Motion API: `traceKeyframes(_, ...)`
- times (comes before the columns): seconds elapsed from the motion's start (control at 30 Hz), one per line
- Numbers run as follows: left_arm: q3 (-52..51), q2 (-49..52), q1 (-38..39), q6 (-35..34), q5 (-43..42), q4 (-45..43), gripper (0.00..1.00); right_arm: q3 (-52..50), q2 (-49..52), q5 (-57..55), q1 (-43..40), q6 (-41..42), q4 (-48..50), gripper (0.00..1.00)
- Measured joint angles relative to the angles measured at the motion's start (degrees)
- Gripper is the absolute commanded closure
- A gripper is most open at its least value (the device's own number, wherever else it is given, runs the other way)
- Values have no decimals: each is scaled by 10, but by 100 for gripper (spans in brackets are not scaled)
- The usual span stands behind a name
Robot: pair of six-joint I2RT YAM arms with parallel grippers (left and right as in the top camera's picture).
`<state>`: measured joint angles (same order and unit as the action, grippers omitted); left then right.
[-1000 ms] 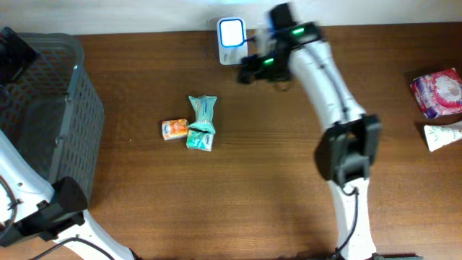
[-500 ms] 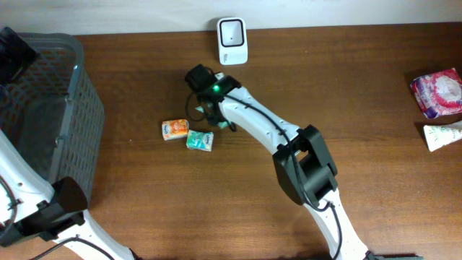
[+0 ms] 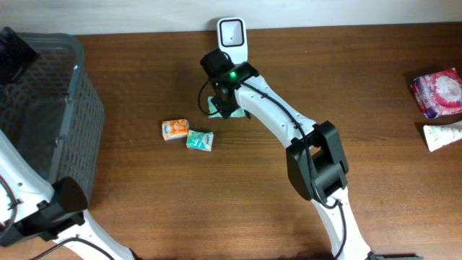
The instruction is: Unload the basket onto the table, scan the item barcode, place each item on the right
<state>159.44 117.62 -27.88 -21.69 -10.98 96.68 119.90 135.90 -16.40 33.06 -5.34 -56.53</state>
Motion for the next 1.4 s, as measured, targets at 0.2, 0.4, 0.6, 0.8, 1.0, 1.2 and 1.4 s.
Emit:
traceKeyframes(0.2, 0, 0, 0, 0, 0, 0, 1, 0, 0, 72, 4, -167, 2, 12)
traceKeyframes(0.4, 0, 0, 0, 0, 0, 0, 1, -8, 0, 27, 38, -181, 10, 16)
traceKeyframes(0.6, 0, 0, 0, 0, 0, 0, 1, -74, 2, -26, 35, -186, 74, 26)
traceKeyframes(0.8, 0, 0, 0, 0, 0, 0, 1, -104, 1, -26, 35, -134, 77, 83)
traceKeyframes(1.0, 0, 0, 0, 0, 0, 0, 1, 54, 8, 159, 3, -11, -101, 95)
traceKeyframes(1.2, 0, 0, 0, 0, 0, 0, 1, -6, 8, 612, -219, 12, -158, 89)
traceKeyframes(1.4, 0, 0, 0, 0, 0, 0, 1, -122, 12, 607, -313, 39, -143, 55)
